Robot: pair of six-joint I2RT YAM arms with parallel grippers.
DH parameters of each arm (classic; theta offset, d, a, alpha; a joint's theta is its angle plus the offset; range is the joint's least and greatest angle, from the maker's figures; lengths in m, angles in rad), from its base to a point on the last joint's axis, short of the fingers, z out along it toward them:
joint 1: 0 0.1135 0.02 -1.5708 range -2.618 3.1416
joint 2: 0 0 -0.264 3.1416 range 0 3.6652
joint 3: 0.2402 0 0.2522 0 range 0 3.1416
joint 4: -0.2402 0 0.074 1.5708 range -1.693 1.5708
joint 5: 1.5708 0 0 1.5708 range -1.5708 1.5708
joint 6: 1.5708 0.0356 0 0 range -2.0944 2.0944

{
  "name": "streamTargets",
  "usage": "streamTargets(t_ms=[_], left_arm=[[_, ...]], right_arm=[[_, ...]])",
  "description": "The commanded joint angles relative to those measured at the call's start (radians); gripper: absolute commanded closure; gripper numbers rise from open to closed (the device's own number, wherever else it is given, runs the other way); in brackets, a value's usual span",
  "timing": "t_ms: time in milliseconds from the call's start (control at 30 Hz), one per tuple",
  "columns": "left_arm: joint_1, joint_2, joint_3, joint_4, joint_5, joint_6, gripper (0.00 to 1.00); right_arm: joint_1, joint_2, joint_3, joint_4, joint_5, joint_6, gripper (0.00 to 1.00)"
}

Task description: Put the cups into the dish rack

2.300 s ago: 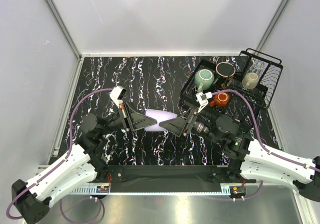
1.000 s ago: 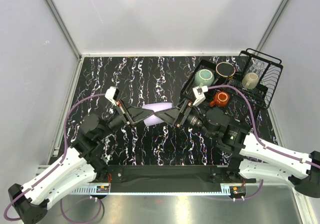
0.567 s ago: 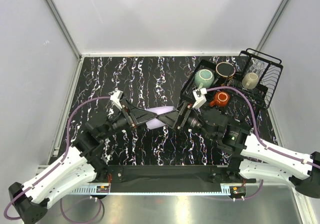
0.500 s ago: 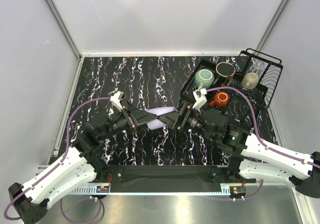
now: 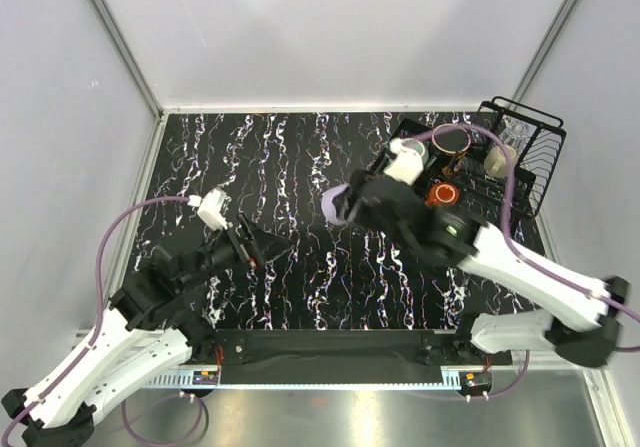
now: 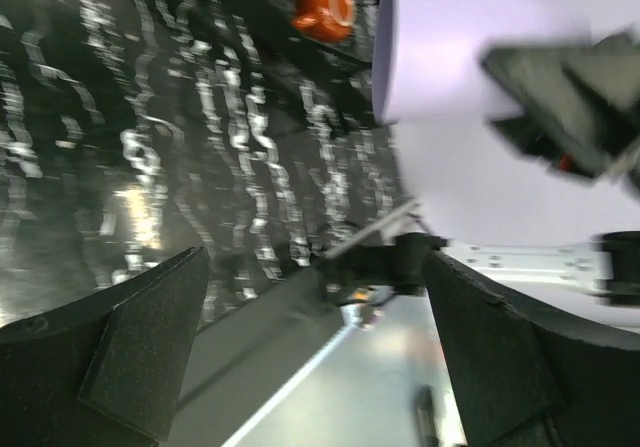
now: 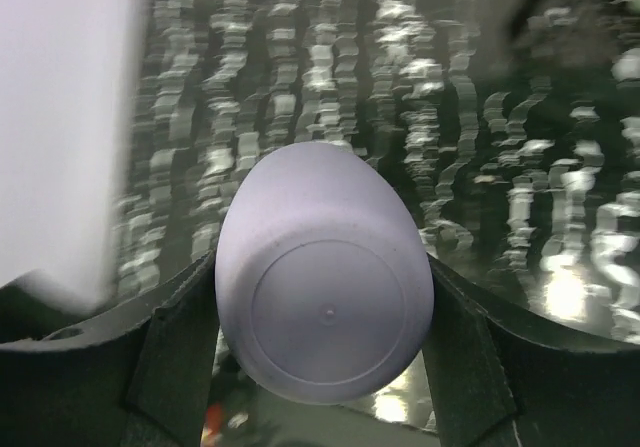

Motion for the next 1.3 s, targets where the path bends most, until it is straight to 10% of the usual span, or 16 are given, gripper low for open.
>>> streamTargets(t_ms=[0,567,1267], left_arm=[[-0.004,0.009,0.076,-0.108,-0.097,0.164,0.06],[-0.001,0.120,0.127,-0.154,0.123,0.335,0.01],[0.004,0.127,0.063,-0.116,0.175,0.334,0.01]], right_arm=[[-0.107,0.194,0.182,-0.335,0.161,-0.030,1.00],[-0.469,0.819,0.687,-0.586,0.214,-0.220,1.00],[-0.583,0.708,0.366,-0.264,0.165,-0.254,1.00]])
